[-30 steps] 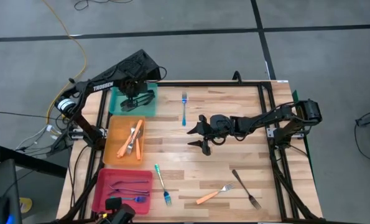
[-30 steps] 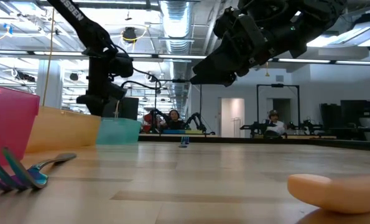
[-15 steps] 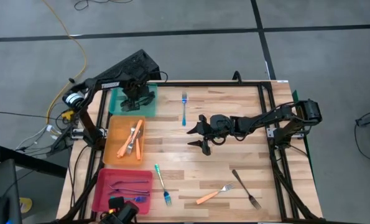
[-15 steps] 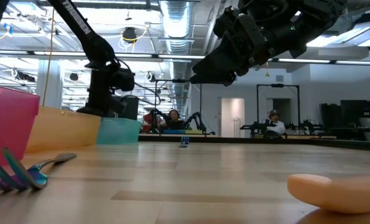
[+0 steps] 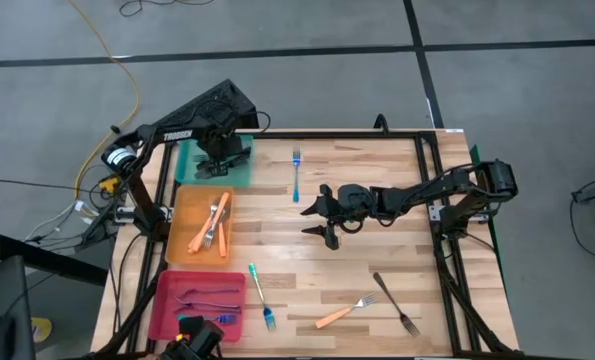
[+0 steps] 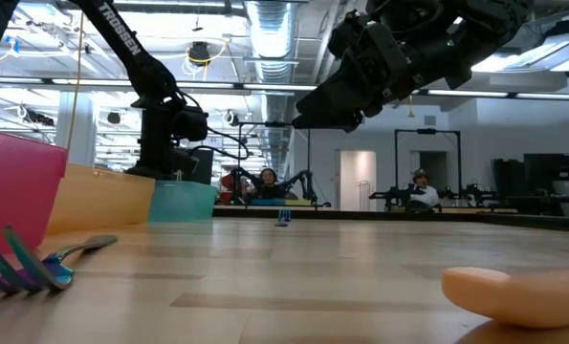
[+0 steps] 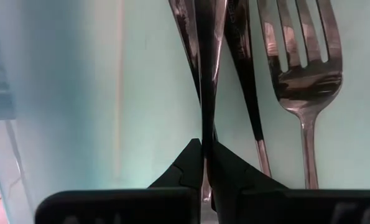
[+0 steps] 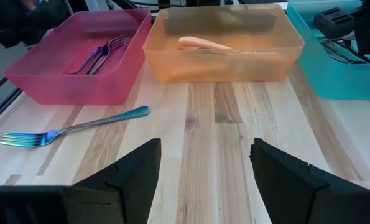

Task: Sort silverware by color (type)
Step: Put the black fork into the blue bin

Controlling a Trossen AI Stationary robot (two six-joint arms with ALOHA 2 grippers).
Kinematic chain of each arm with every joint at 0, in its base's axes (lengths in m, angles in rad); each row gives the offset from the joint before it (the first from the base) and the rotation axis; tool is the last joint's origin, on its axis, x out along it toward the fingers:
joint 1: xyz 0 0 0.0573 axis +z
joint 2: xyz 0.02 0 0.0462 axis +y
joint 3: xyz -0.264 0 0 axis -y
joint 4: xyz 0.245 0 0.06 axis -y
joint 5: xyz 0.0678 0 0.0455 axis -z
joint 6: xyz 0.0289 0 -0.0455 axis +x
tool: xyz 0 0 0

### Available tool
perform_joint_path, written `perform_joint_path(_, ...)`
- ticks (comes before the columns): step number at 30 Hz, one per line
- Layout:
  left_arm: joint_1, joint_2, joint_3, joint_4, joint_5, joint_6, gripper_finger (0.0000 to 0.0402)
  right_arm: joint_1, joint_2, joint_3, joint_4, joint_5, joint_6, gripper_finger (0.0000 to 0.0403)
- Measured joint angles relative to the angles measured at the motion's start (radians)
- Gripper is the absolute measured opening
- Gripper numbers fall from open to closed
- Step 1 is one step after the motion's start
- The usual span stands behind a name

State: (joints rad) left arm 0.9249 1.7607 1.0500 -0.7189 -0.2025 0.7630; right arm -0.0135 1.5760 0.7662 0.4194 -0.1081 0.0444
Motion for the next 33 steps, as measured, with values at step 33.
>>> perform_joint_path(33, -0.001, 0.001, 0.146, -0.149, -0.039, -0.093, 0.0125, -0.024, 0.000, 0.000, -0.001, 0.001, 0.001, 0.0269)
